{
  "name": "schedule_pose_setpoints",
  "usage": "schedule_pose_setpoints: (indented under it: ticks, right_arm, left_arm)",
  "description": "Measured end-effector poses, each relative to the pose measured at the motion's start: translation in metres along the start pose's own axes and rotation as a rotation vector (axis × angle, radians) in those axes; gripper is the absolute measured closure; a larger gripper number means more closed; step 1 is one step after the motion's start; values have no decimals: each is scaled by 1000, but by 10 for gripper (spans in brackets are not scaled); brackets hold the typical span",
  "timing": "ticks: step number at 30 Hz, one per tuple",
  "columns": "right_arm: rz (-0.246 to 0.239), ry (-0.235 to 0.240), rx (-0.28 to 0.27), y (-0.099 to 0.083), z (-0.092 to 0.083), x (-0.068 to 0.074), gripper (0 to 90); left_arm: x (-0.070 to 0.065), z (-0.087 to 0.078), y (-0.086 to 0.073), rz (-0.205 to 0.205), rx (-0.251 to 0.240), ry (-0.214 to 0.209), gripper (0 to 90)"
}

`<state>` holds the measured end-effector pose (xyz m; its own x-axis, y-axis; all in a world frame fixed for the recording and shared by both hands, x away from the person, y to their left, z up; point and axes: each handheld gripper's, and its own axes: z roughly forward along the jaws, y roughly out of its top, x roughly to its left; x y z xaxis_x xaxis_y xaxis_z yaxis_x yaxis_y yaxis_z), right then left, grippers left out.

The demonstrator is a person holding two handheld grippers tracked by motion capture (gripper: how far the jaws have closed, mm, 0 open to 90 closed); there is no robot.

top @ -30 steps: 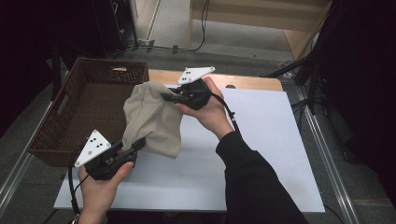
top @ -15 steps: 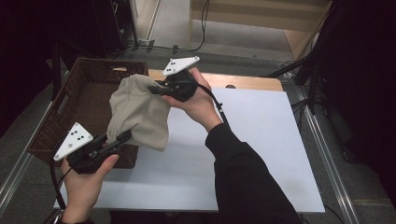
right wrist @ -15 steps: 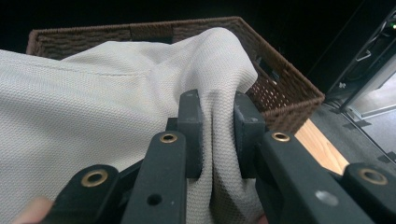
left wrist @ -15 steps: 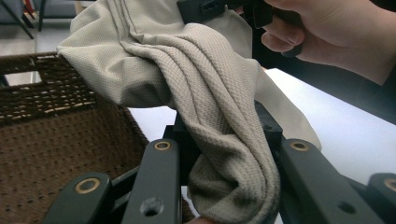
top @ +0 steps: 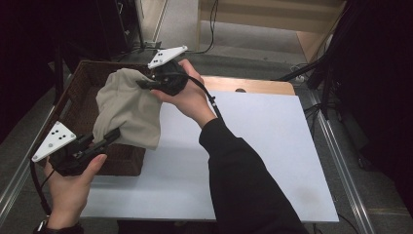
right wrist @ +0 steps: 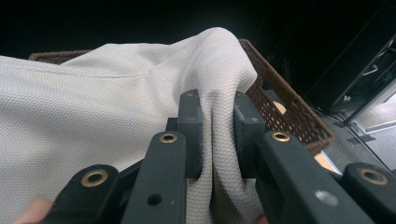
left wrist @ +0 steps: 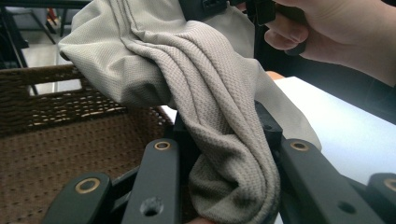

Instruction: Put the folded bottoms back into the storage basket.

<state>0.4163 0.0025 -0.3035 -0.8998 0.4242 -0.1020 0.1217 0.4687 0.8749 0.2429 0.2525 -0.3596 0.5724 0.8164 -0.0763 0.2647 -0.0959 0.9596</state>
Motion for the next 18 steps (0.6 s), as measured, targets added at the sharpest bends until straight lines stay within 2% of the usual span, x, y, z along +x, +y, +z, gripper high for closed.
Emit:
schedule_pose_setpoints:
  ticks: [18]
  right_arm:
    - [-23,36,12,30,43,3,752]
  left_arm:
    - [35,-16,-1,-27,-8,58,700]
